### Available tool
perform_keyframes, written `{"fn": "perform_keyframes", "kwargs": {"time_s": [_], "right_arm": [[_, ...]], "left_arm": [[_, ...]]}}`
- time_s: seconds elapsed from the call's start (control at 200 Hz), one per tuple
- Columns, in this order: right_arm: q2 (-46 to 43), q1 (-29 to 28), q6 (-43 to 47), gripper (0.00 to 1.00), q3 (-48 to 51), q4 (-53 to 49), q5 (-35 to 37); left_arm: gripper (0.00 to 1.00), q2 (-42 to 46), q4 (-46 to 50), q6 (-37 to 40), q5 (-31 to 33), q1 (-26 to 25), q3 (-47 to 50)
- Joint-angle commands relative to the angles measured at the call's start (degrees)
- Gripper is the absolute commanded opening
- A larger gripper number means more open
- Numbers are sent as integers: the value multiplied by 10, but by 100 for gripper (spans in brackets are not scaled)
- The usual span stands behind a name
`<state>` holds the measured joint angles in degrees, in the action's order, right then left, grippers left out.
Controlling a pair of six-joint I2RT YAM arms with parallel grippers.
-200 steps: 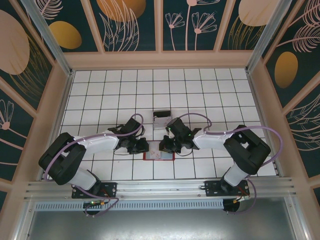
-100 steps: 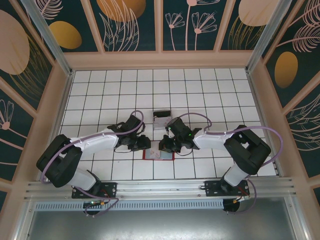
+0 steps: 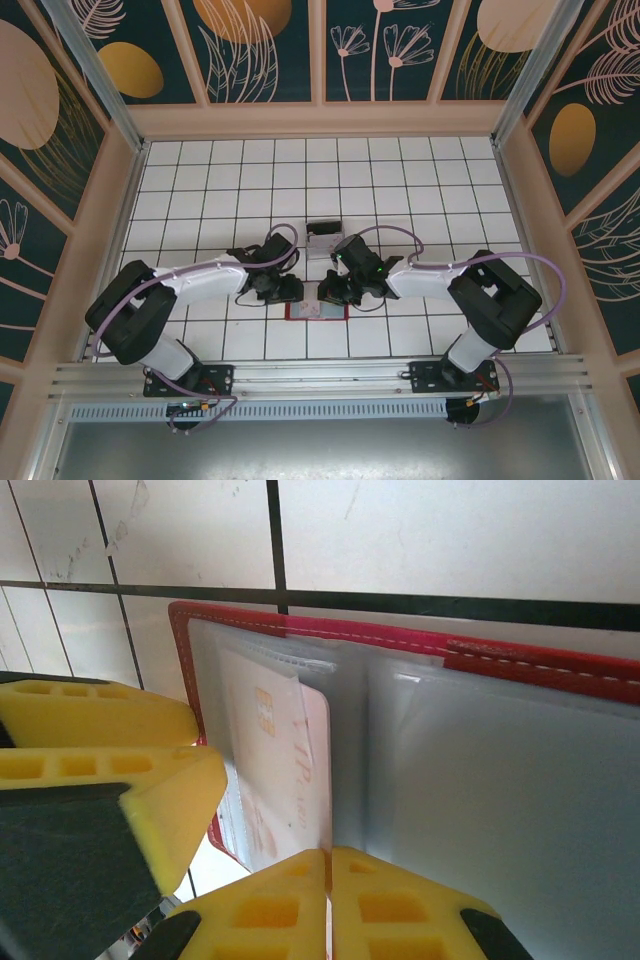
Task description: Take the credit cards out of the card holder
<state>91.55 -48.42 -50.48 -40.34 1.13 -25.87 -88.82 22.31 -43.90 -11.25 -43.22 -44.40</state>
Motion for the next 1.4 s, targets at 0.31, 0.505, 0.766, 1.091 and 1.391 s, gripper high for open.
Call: {"fn": "perform_keyframes", "kwargs": {"time_s": [0.31, 0.505, 0.766, 1.091, 1.391], "right_arm": [[-12, -1, -3, 8, 1, -15, 9], [-27, 2, -1, 7, 6, -27, 18], [-42, 7, 6, 6, 12, -39, 22], [8, -6, 16, 6, -19, -8, -21], [49, -14, 1, 6, -32, 12, -22]], "left_arm": [[37, -15, 63, 18, 56, -5, -9], [33, -17, 59, 18, 48, -5, -8], [32, -13, 50, 14, 40, -5, -7], [38, 30, 34, -6, 31, -5, -19], [44, 43, 16, -13, 15, -6, -14]]}}
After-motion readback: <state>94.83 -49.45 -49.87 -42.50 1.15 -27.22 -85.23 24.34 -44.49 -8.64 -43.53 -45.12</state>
